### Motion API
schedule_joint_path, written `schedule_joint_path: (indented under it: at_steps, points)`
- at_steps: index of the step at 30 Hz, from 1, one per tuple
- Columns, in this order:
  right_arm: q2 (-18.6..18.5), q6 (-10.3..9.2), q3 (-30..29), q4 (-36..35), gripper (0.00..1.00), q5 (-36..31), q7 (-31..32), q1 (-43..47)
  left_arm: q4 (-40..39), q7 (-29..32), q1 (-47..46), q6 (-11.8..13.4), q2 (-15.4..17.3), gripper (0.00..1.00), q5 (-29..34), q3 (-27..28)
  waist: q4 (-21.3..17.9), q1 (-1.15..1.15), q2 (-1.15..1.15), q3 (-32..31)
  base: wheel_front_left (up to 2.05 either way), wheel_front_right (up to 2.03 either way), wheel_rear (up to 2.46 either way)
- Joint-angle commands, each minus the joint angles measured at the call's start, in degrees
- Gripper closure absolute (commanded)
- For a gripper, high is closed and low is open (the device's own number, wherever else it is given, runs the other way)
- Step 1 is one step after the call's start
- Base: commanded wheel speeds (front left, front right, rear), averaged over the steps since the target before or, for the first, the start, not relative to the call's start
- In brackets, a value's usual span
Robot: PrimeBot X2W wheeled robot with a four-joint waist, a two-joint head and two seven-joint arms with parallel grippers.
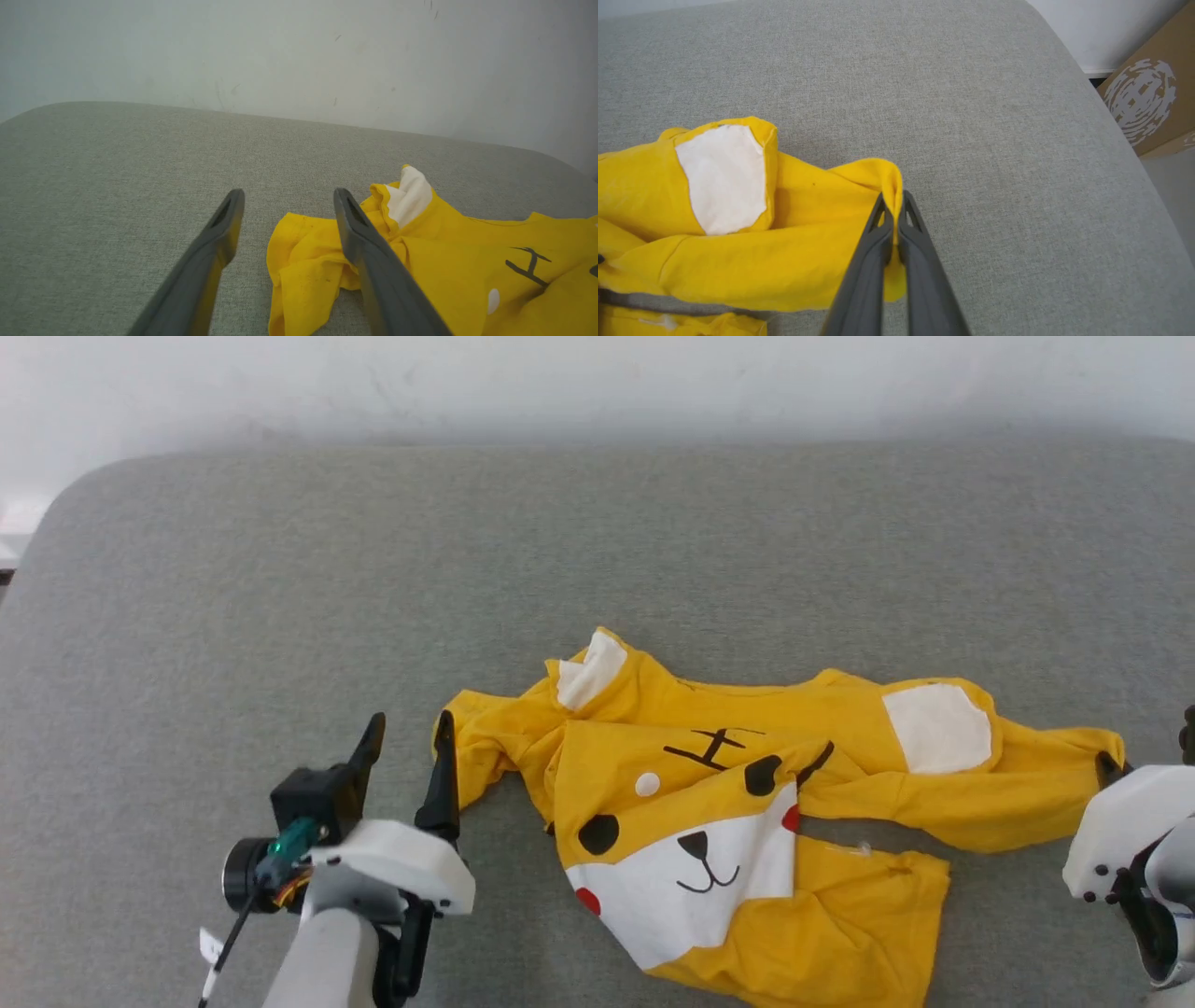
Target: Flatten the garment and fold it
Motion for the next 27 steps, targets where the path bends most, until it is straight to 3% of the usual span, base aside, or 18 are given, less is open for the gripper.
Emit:
schedule_joint_path:
  at_steps: [1,7,14,22,24,25,27]
  points:
    - [0.2,-0.11,-0.2,-0.4,1.0,0.7,0.2,0.6,0.9,1.1,-1.7,-0.4,0.4,0.0,0.2,-0.2,-1.4,0.01,0.0,-0.1,0.0,0.0,0.0]
    - [0.3,-0.11,1.2,-0.9,1.0,2.6,0.3,0.7,7.3,11.0,-8.8,-0.8,2.1,0.0,0.0,-1.0,-3.3,0.01,0.0,1.8,0.0,0.0,0.0]
    - [0.3,-0.11,4.0,-0.9,1.0,4.0,0.6,-0.9,15.7,27.9,-17.0,-1.3,4.8,0.0,0.8,-3.0,-5.5,0.01,0.0,5.0,0.0,0.0,0.0]
    - [0.3,-0.11,5.3,-1.0,1.0,5.0,0.4,-1.8,17.0,44.8,-17.6,-6.0,5.7,0.0,-2.2,-6.3,-6.4,0.01,0.0,6.8,0.0,0.0,0.0]
    - [0.3,-0.11,5.3,-1.0,1.0,5.3,0.4,-1.8,15.3,47.1,-16.8,-6.8,6.2,0.8,-3.5,-7.3,-6.3,0.01,0.0,6.9,0.0,0.0,0.0]
    - [0.3,-0.11,5.3,-1.1,1.0,5.3,0.5,-1.8,13.9,46.5,-16.7,-7.0,6.7,1.0,-3.7,-7.4,-6.3,0.01,0.0,7.0,0.0,0.0,0.0]
    - [0.3,-0.11,5.2,-1.1,1.0,5.4,0.4,-1.8,11.2,43.5,-16.7,-7.1,8.0,1.0,-3.6,-7.1,-6.1,0.01,0.0,7.1,0.0,0.0,0.0]
